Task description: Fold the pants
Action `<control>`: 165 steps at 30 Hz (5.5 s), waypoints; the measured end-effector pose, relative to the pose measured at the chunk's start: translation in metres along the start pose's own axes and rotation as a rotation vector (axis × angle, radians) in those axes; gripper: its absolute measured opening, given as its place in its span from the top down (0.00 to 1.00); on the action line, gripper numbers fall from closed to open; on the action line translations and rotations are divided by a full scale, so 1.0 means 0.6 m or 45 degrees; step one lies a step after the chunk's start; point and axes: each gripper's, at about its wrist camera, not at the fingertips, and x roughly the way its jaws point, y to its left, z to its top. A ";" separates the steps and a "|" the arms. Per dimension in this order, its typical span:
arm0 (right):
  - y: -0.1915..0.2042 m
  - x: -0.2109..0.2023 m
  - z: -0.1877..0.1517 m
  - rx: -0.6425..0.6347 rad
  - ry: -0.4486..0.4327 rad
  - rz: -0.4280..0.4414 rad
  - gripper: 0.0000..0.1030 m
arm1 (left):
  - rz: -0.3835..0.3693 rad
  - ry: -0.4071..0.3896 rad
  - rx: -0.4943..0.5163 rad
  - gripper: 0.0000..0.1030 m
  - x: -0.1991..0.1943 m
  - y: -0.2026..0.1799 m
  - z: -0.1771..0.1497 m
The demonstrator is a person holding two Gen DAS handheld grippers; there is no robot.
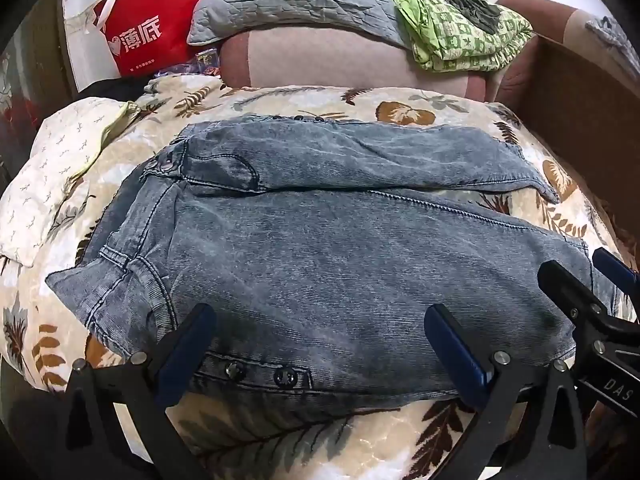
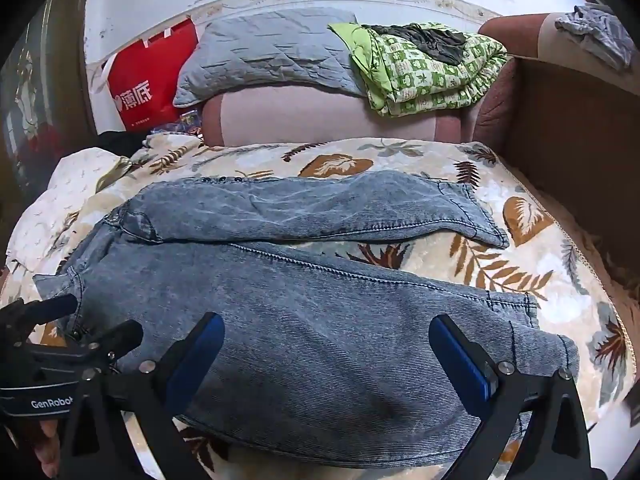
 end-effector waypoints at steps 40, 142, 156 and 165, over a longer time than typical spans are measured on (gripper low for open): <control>-0.011 0.008 -0.005 0.016 0.038 -0.037 0.00 | 0.042 0.015 -0.072 0.00 -0.003 0.021 -0.001; -0.338 -0.107 0.020 0.727 0.062 -0.025 0.82 | 0.147 0.194 -0.675 0.48 0.043 0.339 -0.035; -0.443 -0.047 0.008 0.905 0.282 -0.021 0.30 | 0.232 -0.035 -0.443 0.29 -0.048 0.287 0.026; -0.380 0.185 0.043 0.470 0.646 -0.142 0.34 | 0.181 0.258 -0.122 0.22 0.085 0.212 0.012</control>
